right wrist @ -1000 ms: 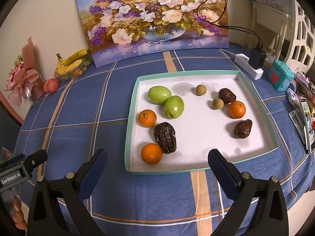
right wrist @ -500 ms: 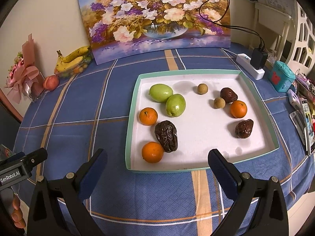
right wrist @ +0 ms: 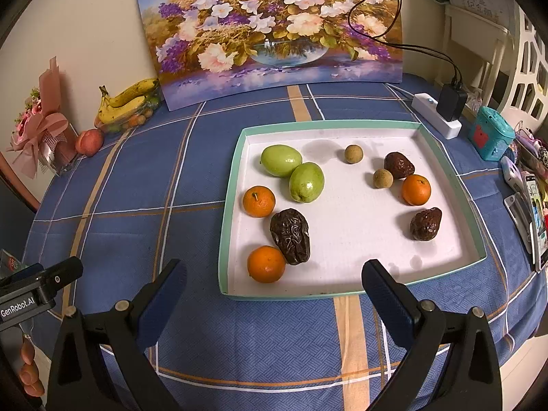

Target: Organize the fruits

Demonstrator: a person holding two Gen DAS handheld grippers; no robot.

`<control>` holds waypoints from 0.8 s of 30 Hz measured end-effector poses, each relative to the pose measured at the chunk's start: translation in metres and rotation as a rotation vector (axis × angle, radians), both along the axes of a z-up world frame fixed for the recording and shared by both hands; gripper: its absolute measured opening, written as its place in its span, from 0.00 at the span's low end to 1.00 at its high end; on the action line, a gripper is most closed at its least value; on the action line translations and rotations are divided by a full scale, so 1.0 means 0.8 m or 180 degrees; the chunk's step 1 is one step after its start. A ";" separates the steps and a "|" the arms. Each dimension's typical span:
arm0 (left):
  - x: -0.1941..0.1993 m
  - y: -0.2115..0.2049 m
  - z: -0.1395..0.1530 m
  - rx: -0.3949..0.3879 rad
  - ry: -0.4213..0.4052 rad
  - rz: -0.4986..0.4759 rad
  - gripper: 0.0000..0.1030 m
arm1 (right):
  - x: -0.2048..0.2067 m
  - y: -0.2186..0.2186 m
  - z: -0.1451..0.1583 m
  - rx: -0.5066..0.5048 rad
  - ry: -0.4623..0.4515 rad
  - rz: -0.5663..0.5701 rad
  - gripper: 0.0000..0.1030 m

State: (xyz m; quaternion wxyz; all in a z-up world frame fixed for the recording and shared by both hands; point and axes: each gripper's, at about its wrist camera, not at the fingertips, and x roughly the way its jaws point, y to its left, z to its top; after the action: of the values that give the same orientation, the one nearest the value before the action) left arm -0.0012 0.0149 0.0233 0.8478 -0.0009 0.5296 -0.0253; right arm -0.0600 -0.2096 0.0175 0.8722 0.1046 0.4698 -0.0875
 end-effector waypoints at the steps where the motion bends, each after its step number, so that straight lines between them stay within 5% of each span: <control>1: 0.001 0.000 0.000 0.0000 -0.0003 0.0001 1.00 | 0.000 0.000 0.000 0.0000 0.0002 0.0000 0.99; 24: 0.002 0.001 0.000 0.0002 0.0004 -0.0010 1.00 | 0.000 -0.001 -0.003 -0.0006 0.0016 0.0024 0.99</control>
State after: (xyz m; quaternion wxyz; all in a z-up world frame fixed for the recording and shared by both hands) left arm 0.0001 0.0157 0.0234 0.8475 0.0002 0.5301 -0.0266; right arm -0.0599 -0.2101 0.0153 0.8714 0.1018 0.4723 -0.0849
